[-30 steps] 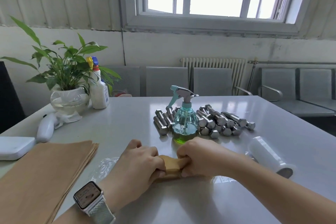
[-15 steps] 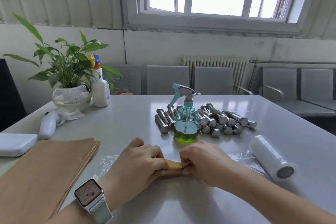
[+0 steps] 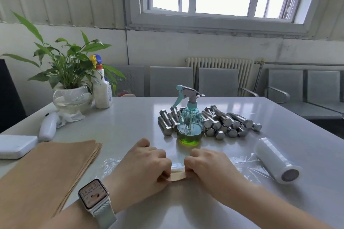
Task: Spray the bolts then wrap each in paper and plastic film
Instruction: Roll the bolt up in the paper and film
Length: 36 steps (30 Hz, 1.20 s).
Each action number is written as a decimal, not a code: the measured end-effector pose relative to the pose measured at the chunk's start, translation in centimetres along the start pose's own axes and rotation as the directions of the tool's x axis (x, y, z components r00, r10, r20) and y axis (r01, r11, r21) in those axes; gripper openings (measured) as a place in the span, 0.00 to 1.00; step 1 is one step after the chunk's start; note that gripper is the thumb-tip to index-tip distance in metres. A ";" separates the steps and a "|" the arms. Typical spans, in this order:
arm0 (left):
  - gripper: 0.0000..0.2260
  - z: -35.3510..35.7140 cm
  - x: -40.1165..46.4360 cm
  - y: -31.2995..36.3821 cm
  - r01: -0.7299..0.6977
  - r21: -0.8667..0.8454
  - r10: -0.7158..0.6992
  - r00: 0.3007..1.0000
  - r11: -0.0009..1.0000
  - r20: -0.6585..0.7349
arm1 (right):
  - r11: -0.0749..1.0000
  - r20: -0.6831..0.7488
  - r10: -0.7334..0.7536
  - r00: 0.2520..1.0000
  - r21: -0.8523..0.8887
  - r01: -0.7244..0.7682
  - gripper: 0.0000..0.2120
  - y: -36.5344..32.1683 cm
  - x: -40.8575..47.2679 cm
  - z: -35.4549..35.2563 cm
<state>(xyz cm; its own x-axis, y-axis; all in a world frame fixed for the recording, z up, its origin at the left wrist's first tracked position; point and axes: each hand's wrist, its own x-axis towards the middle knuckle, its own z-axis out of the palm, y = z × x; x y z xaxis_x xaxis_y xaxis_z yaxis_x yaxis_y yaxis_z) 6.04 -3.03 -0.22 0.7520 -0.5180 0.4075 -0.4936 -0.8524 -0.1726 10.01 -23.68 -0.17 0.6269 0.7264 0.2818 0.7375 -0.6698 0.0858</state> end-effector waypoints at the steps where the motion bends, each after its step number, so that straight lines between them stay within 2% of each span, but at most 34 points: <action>1: 0.12 -0.1 0.0 0.1 0.031 -0.008 -0.031 0.999 0.999 0.016 | 0.999 -0.030 -0.026 0.999 -0.031 0.025 0.05 0.0 -0.2 0.0; 3: 0.25 -0.2 0.5 0.4 0.124 -0.043 -0.123 0.992 0.991 0.036 | 0.998 -0.110 -0.054 0.992 -0.050 0.049 0.09 0.0 -0.7 0.2; 5: 0.29 -0.1 1.0 0.4 0.191 -0.037 -0.188 0.980 0.981 0.068 | 0.997 -0.144 -0.051 0.988 -0.070 0.041 0.13 0.1 -1.1 0.5; 8: 0.19 0.0 2.4 0.3 0.211 0.048 -0.215 0.969 0.976 0.125 | 0.995 -0.149 -0.068 0.987 -0.083 0.056 0.15 0.4 -1.8 1.4; 10: 0.12 0.0 2.9 0.0 0.207 0.026 -0.209 0.961 0.978 0.179 | 0.996 -0.151 -0.070 0.986 -0.066 0.061 0.14 0.7 -2.3 1.7; 15: 0.07 0.5 2.2 -0.9 0.218 -0.086 -0.197 0.959 0.972 0.206 | 0.978 -0.148 -0.107 0.983 0.163 0.131 0.08 1.5 -3.1 1.5; 18: 0.06 0.8 1.5 -1.0 0.225 -0.170 -0.192 0.962 0.959 0.192 | 0.946 -0.078 -0.116 0.990 0.295 0.134 0.03 2.3 -3.2 0.9; 22: 0.05 1.0 0.8 -1.1 0.239 -0.319 -0.186 0.965 0.917 0.187 | 0.896 0.142 -0.046 0.989 0.443 -0.022 0.13 3.8 -1.2 -0.9; 26: 0.04 0.9 0.4 -1.3 0.250 -0.429 -0.175 0.962 0.868 0.208 | 0.956 0.246 0.008 0.969 0.282 -0.079 0.13 4.3 1.8 -1.5; 30: 0.05 1.1 0.2 -1.6 0.274 -0.442 -0.197 0.957 0.854 0.213 | 0.972 0.405 0.022 0.914 0.206 -0.114 0.14 4.0 3.0 -1.1; 36: 0.12 1.1 0.1 -2.1 0.297 -0.409 -0.219 0.949 0.863 0.227 | 0.972 0.413 0.030 0.910 0.201 -0.124 0.15 3.5 3.5 -1.3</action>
<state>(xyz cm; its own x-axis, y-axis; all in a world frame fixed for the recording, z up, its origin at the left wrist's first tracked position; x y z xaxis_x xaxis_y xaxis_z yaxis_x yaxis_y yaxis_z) 7.63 -1.35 -0.81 0.9208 -0.3213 0.2210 -0.3814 -0.8601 0.3389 14.50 -23.70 2.38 0.6967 0.7044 -0.1358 0.6897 -0.7098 -0.1434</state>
